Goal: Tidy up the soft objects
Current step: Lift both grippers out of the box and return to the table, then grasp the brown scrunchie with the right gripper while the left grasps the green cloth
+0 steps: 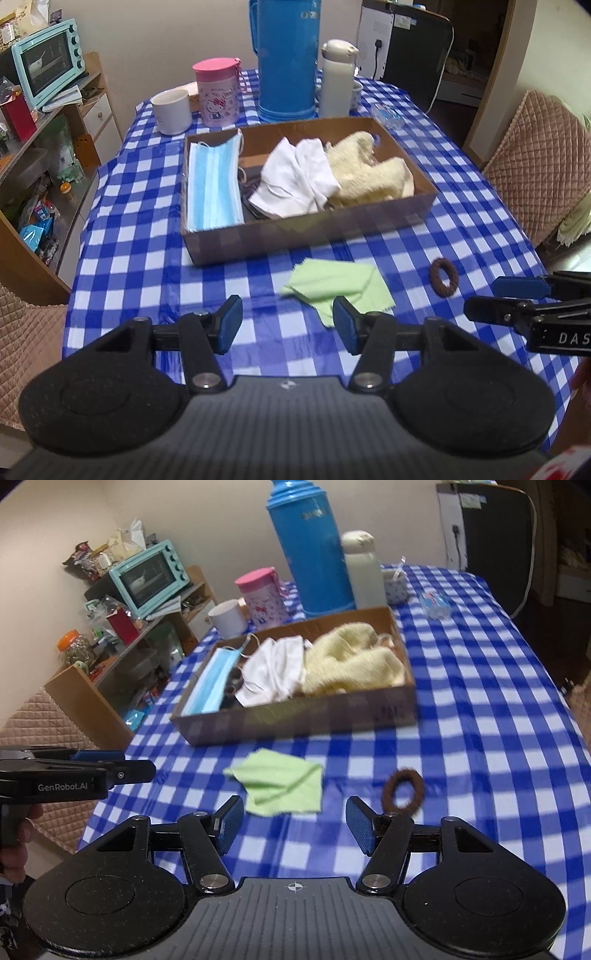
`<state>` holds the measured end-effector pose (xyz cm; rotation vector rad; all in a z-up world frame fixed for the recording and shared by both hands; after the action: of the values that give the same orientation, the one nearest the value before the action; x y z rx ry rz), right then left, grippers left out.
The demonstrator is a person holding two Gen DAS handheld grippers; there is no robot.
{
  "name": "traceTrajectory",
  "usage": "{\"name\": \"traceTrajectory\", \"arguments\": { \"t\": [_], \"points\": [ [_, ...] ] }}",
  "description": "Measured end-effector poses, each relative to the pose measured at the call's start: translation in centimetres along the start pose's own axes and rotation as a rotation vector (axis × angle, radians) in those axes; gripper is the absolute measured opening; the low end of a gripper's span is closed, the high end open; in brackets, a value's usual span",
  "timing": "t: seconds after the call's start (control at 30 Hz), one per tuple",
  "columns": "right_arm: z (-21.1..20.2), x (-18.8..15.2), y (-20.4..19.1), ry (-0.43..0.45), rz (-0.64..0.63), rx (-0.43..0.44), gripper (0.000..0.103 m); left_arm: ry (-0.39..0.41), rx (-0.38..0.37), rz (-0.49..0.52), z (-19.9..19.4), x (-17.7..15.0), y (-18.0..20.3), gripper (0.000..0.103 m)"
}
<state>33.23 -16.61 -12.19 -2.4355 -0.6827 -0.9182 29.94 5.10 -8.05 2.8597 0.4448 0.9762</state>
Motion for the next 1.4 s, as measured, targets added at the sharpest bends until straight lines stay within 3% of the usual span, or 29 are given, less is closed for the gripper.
{"name": "traceTrajectory", "arguments": {
  "t": [0.57,0.97,1.4],
  "points": [
    [-0.4,-4.1,2.2,-0.062,-0.012,-0.081,0.062,-0.081,-0.042,0.031,2.0,-5.5,2.2,0.052],
    [1.6,-4.8,3.3,-0.086,0.001,-0.110,0.062,-0.091,-0.063,0.051,4.3,-5.6,2.6,0.054],
    [7.0,-4.6,5.6,-0.096,-0.055,-0.211,0.062,-0.066,-0.077,0.110,8.5,-4.4,3.5,0.059]
  ]
}}
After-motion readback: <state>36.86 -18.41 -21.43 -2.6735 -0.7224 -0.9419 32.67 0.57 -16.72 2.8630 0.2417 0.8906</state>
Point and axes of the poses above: each gripper's, at about its wrist camera, not at the fingertips, and z roughly the way its jaws point, y to its right, x to its top, the point moved 6 cm from there along z, roughly the way its jaws point, and after that the axes turned 15 degrees about -z, right-handed, at the moved point
